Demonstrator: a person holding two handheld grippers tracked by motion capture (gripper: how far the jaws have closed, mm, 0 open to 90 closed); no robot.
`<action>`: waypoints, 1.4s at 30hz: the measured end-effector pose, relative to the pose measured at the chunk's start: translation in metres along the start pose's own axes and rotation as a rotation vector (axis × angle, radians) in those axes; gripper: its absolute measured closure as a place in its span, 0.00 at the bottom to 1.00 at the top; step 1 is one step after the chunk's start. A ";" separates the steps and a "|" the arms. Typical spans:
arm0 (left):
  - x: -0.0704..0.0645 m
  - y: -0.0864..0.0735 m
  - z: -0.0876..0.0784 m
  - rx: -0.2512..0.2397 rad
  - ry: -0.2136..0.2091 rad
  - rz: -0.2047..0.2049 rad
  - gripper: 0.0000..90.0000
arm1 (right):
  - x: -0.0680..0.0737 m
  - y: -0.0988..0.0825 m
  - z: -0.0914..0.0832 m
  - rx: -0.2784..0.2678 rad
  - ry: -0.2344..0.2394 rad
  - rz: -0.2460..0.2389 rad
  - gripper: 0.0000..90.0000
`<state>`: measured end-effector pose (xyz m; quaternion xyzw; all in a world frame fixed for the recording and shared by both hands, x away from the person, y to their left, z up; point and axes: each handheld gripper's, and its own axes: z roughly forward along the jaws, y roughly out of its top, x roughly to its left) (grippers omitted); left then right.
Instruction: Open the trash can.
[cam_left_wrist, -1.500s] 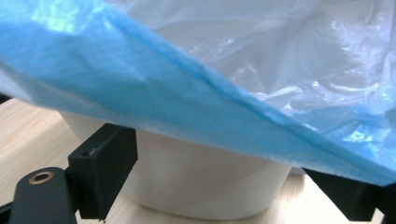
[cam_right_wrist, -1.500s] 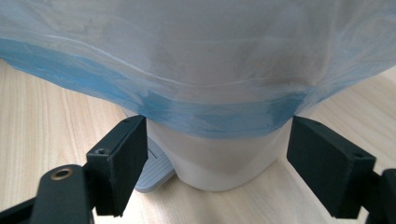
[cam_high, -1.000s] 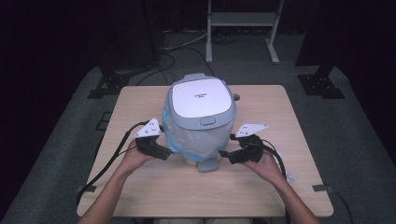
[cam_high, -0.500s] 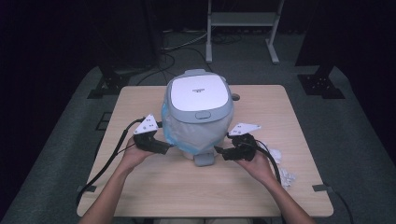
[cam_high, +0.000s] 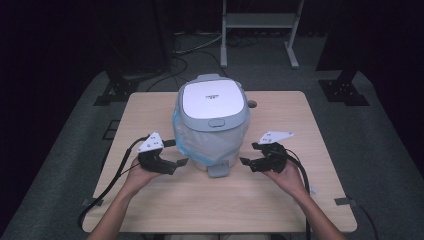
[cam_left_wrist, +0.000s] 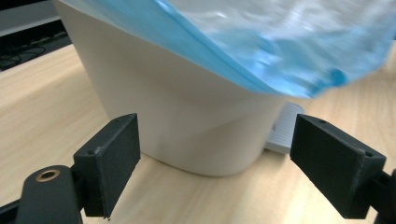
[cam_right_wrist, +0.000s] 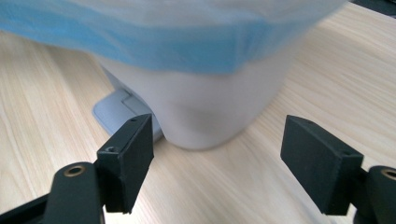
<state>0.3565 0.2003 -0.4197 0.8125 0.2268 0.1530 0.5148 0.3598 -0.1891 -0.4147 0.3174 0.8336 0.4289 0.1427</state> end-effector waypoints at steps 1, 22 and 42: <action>-0.003 -0.001 -0.001 0.004 0.002 0.005 0.17 | -0.001 -0.002 -0.002 0.002 0.000 0.003 0.27; -0.038 -0.007 0.002 -0.027 -0.087 -0.015 0.20 | -0.020 -0.025 -0.051 -0.050 -0.025 0.065 0.26; -0.070 0.012 0.023 0.012 -0.109 0.058 0.20 | -0.023 -0.040 -0.066 -0.077 -0.031 0.091 0.25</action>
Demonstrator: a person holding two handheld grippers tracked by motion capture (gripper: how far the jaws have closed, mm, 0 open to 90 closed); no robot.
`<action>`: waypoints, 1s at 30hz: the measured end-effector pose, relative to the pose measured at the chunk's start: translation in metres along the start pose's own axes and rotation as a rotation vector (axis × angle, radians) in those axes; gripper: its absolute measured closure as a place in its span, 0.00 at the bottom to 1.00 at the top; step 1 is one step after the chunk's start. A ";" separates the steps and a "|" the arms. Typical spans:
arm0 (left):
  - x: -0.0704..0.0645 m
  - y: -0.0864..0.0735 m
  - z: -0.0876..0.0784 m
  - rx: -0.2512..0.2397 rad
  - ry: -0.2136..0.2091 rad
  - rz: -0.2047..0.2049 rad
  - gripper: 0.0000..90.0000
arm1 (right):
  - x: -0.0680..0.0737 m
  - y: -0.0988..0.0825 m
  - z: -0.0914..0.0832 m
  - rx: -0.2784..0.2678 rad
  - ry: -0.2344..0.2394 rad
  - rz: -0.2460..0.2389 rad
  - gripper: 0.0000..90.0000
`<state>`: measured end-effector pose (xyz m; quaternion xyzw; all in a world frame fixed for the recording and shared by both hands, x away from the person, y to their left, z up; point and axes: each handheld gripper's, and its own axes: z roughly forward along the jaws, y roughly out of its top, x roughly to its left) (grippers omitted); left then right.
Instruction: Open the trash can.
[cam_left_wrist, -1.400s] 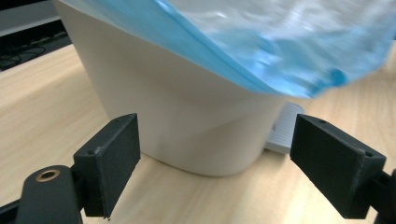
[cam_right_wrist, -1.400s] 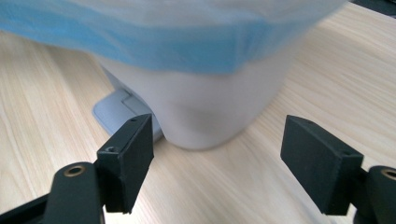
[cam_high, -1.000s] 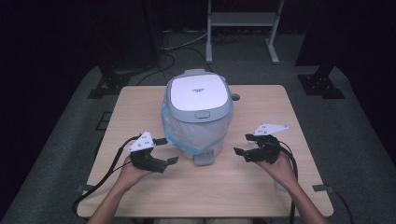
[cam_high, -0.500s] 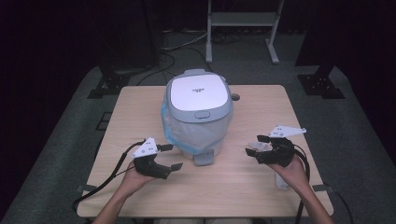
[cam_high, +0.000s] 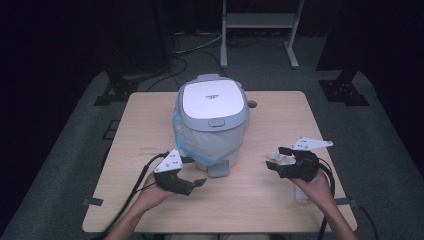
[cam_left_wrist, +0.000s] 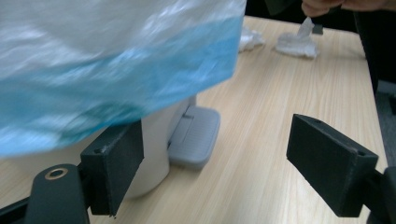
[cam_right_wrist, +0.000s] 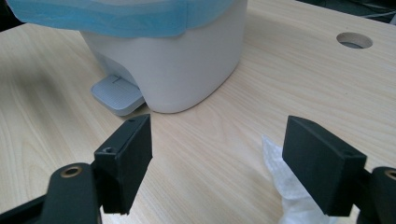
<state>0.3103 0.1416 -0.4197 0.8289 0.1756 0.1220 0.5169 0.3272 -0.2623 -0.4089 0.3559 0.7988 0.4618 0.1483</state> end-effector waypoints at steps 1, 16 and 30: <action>-0.002 0.000 0.004 0.010 -0.008 0.004 0.20 | -0.001 -0.001 -0.002 -0.004 -0.002 0.002 0.25; -0.016 0.001 0.050 0.049 -0.037 -0.010 0.30 | -0.005 -0.008 -0.010 -0.023 -0.012 0.019 0.25; -0.006 -0.006 0.071 0.066 0.057 -0.061 0.69 | -0.005 -0.010 -0.010 -0.029 -0.006 0.020 0.25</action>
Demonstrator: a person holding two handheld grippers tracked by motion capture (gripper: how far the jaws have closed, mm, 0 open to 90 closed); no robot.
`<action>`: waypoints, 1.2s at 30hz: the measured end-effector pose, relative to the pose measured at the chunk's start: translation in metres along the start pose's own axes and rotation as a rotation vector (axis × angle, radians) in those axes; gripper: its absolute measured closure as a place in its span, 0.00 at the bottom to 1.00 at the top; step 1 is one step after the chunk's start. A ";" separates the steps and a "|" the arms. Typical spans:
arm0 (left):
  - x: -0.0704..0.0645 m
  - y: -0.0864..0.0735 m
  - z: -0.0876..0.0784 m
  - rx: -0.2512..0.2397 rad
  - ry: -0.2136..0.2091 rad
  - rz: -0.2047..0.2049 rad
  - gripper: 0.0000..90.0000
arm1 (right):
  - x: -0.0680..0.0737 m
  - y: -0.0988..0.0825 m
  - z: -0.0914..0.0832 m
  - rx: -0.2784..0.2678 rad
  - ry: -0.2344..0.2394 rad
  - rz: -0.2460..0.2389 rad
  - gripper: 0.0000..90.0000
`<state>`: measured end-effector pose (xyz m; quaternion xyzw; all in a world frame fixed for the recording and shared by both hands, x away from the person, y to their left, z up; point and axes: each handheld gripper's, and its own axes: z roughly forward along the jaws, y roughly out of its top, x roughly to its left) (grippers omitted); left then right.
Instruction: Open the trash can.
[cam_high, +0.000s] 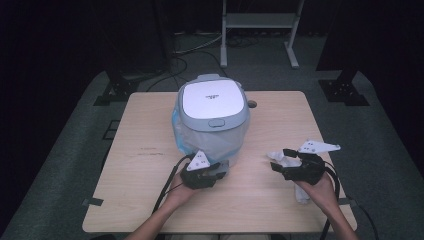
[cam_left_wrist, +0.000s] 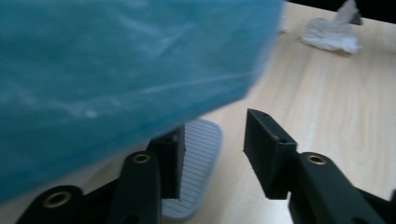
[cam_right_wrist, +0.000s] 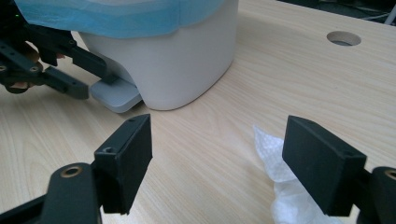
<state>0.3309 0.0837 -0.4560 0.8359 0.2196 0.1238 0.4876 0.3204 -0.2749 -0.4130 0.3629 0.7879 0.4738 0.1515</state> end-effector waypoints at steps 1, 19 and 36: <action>0.000 -0.001 0.001 0.005 0.012 0.003 0.72 | 0.000 0.000 0.000 0.000 0.000 0.001 0.25; 0.002 -0.009 0.011 0.021 0.112 -0.017 0.79 | -0.004 -0.004 -0.002 0.002 -0.007 0.012 0.25; 0.001 -0.014 0.015 0.034 0.106 -0.006 0.82 | -0.029 -0.014 -0.004 0.093 -0.071 0.069 0.24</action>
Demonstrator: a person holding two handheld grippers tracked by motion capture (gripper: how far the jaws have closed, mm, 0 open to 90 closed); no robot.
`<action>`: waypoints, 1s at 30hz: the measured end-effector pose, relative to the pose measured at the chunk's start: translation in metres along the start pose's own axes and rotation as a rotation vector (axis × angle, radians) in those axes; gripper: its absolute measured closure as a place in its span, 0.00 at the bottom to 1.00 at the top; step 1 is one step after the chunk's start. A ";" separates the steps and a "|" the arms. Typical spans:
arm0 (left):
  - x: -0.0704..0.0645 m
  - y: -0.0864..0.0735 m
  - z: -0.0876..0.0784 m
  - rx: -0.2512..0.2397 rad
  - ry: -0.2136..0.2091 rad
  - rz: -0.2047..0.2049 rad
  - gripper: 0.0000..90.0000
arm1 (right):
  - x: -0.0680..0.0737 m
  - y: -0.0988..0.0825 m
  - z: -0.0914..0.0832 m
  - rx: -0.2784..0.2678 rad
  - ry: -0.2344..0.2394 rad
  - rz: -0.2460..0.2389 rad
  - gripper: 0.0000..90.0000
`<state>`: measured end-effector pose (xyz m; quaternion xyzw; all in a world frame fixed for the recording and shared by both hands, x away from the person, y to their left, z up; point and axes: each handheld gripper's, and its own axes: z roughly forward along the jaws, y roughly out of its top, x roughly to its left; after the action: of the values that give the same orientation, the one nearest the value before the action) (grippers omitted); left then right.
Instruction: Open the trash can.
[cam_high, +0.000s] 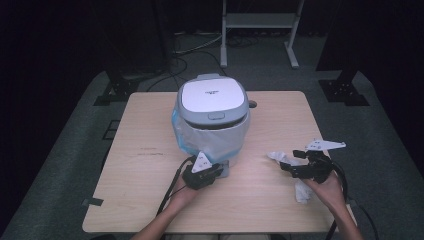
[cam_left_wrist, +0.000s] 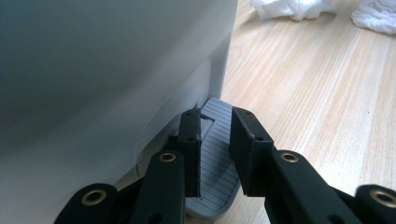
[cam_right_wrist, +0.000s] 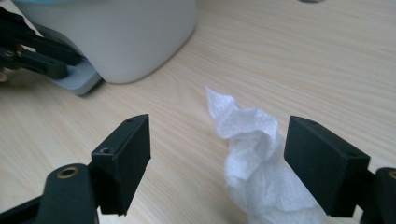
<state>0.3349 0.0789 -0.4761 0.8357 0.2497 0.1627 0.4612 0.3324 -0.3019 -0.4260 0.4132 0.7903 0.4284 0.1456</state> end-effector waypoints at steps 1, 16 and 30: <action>-0.001 0.000 0.001 0.017 0.006 0.010 0.82 | -0.002 0.000 0.003 0.020 -0.006 -0.001 0.24; -0.002 0.000 0.005 0.052 0.025 0.029 0.82 | -0.022 0.005 0.035 0.214 -0.045 -0.002 0.33; -0.003 0.000 0.005 0.052 0.028 0.022 0.82 | -0.025 0.003 0.054 0.322 -0.047 -0.029 0.69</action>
<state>0.3353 0.0740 -0.4794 0.8479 0.2508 0.1728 0.4339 0.3811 -0.2909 -0.4582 0.4297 0.8509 0.2843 0.1023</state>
